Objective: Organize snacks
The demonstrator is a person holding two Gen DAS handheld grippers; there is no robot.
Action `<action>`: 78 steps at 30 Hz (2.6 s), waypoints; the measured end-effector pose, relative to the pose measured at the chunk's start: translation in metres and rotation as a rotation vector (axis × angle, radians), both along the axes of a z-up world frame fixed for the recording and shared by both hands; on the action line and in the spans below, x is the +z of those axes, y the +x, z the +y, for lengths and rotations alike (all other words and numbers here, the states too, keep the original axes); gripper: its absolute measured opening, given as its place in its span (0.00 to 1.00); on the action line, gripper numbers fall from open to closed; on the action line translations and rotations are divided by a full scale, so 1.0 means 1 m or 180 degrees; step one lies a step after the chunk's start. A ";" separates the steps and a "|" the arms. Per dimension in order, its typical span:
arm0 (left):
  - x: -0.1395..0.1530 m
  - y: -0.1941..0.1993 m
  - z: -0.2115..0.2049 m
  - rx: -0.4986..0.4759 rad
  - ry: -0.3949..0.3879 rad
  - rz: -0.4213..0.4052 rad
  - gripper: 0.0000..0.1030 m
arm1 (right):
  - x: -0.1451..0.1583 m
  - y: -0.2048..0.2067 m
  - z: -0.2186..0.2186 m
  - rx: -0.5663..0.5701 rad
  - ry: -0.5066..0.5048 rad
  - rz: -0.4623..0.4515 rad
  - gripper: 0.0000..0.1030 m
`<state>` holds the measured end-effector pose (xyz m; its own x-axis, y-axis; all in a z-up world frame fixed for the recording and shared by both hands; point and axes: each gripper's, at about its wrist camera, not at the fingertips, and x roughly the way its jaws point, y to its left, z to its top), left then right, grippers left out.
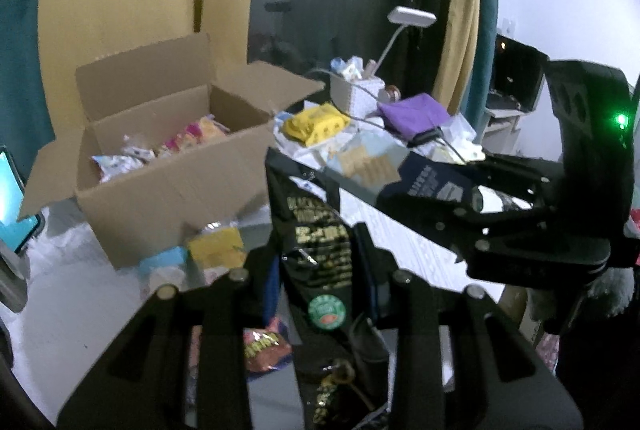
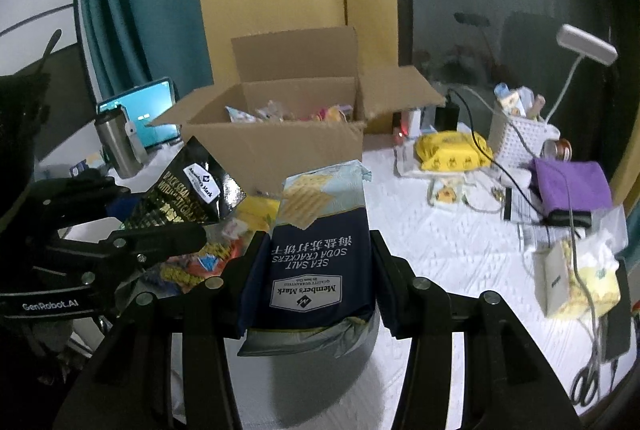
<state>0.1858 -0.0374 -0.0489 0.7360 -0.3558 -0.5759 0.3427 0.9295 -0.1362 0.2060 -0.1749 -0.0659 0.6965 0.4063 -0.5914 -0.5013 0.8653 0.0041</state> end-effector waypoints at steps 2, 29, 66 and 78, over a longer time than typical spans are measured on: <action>0.005 0.002 0.005 0.0014 -0.0011 -0.0036 0.33 | 0.007 0.002 0.004 0.0014 0.0002 -0.0039 0.50; 0.045 0.063 0.061 0.0269 -0.0079 -0.0355 0.33 | 0.052 0.069 0.052 0.0299 0.0047 -0.0282 0.50; 0.000 0.196 0.135 0.0662 -0.0134 -0.0138 0.33 | 0.035 0.207 0.111 0.0443 -0.0051 -0.0237 0.22; -0.008 0.223 0.139 0.0790 -0.0139 -0.0041 0.34 | 0.018 0.217 0.102 0.0383 -0.0013 -0.0077 0.22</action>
<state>0.4092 0.1017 -0.0567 0.8112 -0.1876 -0.5539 0.1068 0.9787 -0.1752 0.4230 -0.0725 -0.0474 0.6568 0.4855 -0.5770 -0.6015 0.7988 -0.0126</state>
